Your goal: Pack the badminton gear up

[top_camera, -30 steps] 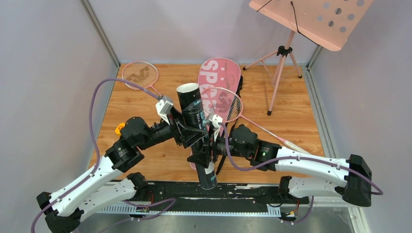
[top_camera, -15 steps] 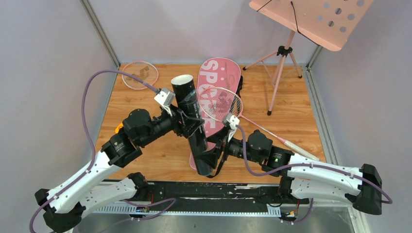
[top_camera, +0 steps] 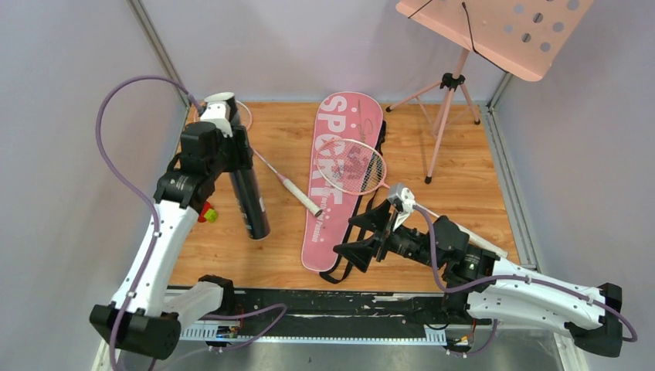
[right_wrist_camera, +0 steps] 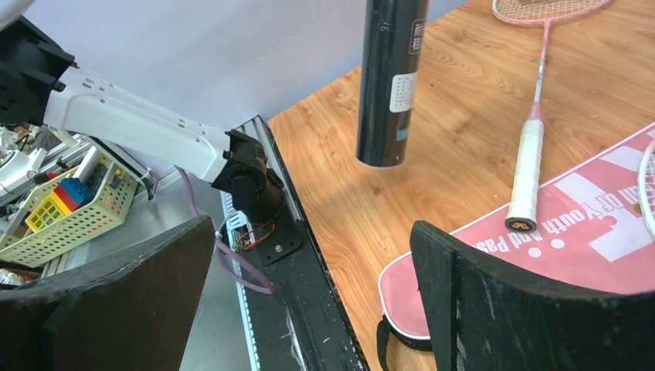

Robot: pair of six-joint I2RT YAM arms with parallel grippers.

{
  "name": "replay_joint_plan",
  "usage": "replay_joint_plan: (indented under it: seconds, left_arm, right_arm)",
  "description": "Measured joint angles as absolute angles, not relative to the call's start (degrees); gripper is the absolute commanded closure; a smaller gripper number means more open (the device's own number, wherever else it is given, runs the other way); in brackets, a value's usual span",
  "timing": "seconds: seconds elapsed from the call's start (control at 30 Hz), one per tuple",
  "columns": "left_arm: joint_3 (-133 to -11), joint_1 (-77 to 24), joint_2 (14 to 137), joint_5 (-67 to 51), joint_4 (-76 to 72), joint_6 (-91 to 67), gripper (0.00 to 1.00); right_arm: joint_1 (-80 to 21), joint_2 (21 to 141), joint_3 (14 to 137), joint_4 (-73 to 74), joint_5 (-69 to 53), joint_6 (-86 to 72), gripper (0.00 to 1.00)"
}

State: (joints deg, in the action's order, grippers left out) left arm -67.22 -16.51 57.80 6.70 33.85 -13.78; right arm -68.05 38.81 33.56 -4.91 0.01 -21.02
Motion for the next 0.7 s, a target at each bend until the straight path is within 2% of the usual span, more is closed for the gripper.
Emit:
replay_joint_plan:
  seconds: [0.17,0.3,0.43,0.7]
  left_arm:
    - [-67.88,0.01,66.22,0.16,35.27,-14.5,0.63]
    - [-67.68,7.53,72.62,-3.42,32.16,-17.8,0.63]
    - [-68.05,10.26,80.47,-3.81,28.71,-20.45,0.61]
    - [-71.5,12.64,95.98,2.35,28.97,-23.99,0.45]
  right_arm:
    - [-68.05,35.55,33.54,-0.89,1.41,-20.91,0.0]
    - [-68.05,33.26,33.06,2.31,2.98,-20.62,0.0]
    - [-68.05,30.15,31.7,4.01,3.73,-19.66,0.0]
    - [-68.05,24.97,29.82,4.25,7.11,-17.43,0.0]
